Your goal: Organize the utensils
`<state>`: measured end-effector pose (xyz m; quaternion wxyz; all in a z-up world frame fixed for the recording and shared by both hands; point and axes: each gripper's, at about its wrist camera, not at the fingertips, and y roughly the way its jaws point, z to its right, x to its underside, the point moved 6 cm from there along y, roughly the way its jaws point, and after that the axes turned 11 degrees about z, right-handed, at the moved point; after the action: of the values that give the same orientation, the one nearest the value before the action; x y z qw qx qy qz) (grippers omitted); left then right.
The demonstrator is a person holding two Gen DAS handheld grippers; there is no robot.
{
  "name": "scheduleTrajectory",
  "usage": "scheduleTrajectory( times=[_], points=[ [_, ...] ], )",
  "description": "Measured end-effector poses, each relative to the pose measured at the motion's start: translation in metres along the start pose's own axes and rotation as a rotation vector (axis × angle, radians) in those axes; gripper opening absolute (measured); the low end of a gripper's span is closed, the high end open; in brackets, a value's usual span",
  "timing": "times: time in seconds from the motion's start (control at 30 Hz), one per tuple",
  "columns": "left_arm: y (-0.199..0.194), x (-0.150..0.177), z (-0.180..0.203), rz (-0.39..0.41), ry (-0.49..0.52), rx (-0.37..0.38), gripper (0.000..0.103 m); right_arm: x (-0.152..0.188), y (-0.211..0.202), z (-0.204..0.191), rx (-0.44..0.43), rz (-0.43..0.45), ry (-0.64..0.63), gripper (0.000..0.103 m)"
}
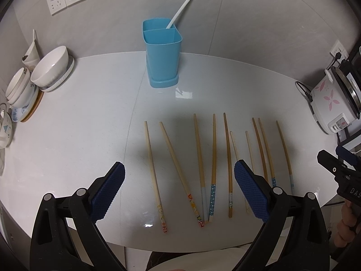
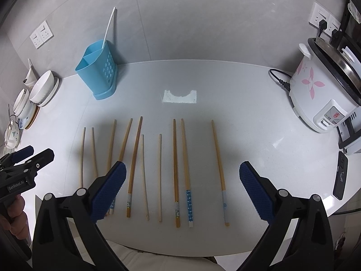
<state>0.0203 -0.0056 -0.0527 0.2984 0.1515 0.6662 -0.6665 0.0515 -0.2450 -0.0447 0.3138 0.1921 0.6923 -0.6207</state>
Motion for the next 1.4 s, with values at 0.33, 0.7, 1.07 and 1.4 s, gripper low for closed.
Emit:
scheduleTrajectory(
  times=[0.33, 0.7, 1.07, 1.4],
  points=[
    [0.000, 0.000, -0.003, -0.003, -0.007, -0.002, 0.095, 0.001, 0.002, -0.002, -0.004, -0.002, 0.001, 0.095],
    [0.040, 0.015, -0.020, -0.080, -0.037, -0.022, 0.095, 0.024, 0.046, 0.004, -0.019, -0.105, 0.005, 0.088],
    [0.107, 0.060, -0.043, -0.243, -0.060, -0.077, 0.090, 0.065, 0.124, 0.012, 0.017, -0.277, -0.056, 0.055],
    [0.133, 0.082, -0.059, -0.328, -0.087, -0.114, 0.084, 0.077, 0.140, 0.009, 0.021, -0.350, -0.073, 0.039]
  ],
)
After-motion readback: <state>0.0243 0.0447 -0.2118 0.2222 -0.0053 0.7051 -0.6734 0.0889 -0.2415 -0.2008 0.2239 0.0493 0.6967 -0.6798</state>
